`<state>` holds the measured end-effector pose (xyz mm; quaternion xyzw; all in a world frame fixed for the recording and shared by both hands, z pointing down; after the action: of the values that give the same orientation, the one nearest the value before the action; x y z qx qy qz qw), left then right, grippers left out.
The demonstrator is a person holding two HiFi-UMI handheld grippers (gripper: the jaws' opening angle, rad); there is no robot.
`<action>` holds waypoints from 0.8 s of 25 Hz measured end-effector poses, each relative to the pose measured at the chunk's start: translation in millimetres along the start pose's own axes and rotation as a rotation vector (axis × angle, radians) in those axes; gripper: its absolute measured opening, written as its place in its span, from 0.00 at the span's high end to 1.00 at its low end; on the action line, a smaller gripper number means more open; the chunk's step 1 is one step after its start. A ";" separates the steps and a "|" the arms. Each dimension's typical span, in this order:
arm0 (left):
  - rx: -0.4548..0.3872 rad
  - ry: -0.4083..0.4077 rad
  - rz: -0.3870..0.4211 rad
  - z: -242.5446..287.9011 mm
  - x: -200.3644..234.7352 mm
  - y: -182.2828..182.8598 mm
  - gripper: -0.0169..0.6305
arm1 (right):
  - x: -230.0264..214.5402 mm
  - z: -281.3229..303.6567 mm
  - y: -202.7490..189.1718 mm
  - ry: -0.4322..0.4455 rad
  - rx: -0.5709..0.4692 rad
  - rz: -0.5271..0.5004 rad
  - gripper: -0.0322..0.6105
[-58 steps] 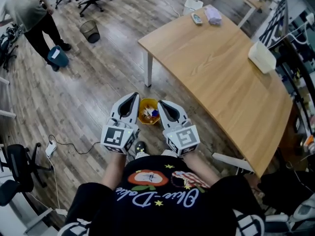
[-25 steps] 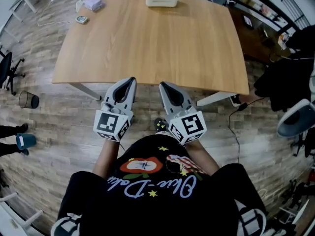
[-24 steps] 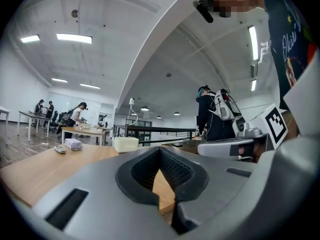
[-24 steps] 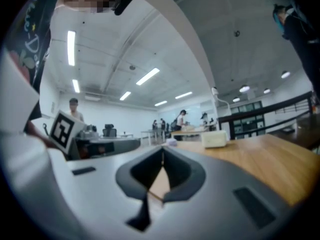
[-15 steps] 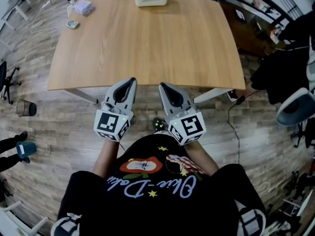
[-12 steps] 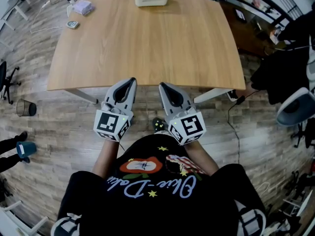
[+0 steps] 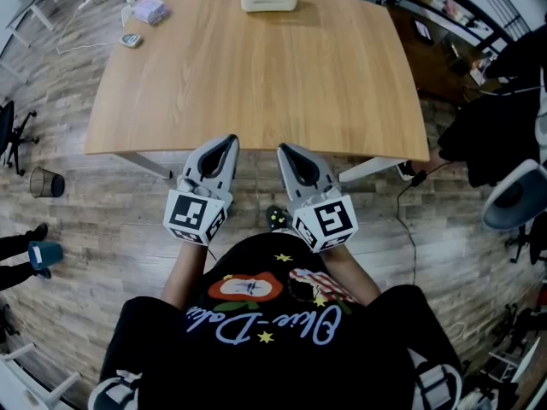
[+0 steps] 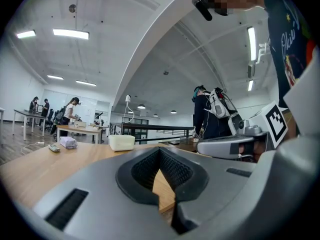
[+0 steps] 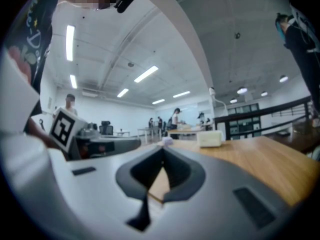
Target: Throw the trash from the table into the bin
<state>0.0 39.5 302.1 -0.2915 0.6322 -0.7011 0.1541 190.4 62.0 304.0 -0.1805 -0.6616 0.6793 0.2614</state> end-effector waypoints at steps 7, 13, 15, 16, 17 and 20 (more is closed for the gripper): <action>0.005 0.001 -0.007 -1.8 -1.1 1.6 0.96 | 2.2 1.3 0.0 0.005 0.009 -0.001 0.94; 0.002 -0.003 0.008 -2.1 -0.7 -1.0 0.96 | 1.5 -0.4 -3.1 0.000 0.019 0.005 0.94; 0.008 -0.002 -0.001 -2.7 -2.1 -0.3 0.96 | 2.0 -0.8 -2.2 0.001 0.019 0.004 0.94; 0.009 -0.002 -0.002 -3.1 -2.6 -0.3 0.96 | 2.3 -1.3 -2.2 0.002 0.019 0.005 0.94; 0.009 -0.002 0.000 -3.5 -2.9 -0.6 0.96 | 2.6 -1.9 -2.5 0.003 0.020 0.007 0.94; 0.010 -0.001 0.003 -4.5 -4.2 -1.0 0.96 | 3.1 -3.1 -3.3 0.008 0.024 0.010 0.94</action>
<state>0.8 45.7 302.0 -0.2902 0.6292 -0.7038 0.1566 190.1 66.3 307.4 -0.1833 -0.6513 0.6879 0.2625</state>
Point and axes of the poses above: the fingertips, and each gripper's own axes: z forward along the fingers, x to its left, y out of its top, the point moved 9 cm from there along -z, backward along the fingers, and after that the axes turned 10 degrees about -z, right-handed, at the moved point
